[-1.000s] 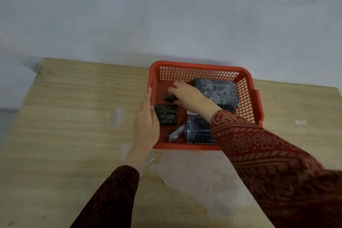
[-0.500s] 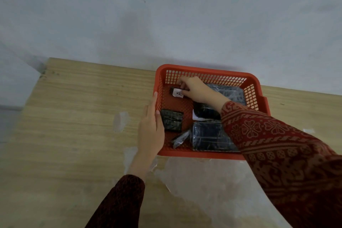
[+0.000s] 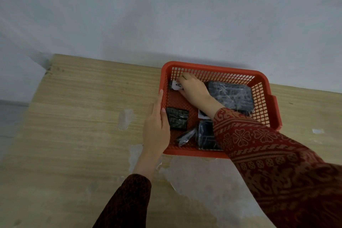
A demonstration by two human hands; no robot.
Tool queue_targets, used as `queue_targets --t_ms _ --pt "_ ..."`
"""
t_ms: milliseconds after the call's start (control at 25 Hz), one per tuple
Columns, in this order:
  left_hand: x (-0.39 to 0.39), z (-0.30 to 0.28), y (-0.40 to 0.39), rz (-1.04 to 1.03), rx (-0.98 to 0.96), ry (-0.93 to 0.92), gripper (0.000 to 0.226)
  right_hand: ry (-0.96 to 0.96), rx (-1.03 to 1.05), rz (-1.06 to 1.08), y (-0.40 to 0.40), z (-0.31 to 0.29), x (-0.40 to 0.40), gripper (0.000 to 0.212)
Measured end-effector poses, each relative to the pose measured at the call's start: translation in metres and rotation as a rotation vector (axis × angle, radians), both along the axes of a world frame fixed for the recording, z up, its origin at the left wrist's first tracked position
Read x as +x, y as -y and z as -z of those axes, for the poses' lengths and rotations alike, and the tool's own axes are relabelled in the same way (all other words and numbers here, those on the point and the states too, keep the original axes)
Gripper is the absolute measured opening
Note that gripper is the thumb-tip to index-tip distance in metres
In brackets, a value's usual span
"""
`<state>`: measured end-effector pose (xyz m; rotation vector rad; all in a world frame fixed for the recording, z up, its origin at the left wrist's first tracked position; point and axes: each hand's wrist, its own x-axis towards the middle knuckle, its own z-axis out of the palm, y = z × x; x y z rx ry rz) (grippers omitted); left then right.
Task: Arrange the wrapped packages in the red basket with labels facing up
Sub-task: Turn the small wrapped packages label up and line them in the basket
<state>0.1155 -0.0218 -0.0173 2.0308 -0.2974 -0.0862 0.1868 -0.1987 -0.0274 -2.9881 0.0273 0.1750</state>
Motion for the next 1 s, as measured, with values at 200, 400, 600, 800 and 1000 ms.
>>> queue_targets --t_ms 200,400,600,800,1000 --pt "-0.002 -0.003 0.000 0.000 -0.055 -0.004 0.048 0.056 0.103 -0.089 0.007 -0.029 -0.031 0.040" --pt "-0.006 -0.006 0.000 -0.097 -0.038 0.121 0.031 0.016 0.348 -0.064 0.036 -0.048 -0.139 0.044" --pt "-0.009 -0.015 -0.004 -0.083 0.024 0.179 0.026 -0.267 0.072 -0.067 0.075 -0.046 -0.188 0.081" --pt "-0.042 -0.018 -0.016 0.010 0.223 0.296 0.027 -0.327 0.061 -0.085 0.081 -0.047 -0.181 0.089" --pt "-0.108 0.002 -0.020 0.208 0.365 0.316 0.033 -0.272 0.272 0.056 0.076 -0.055 -0.175 0.059"
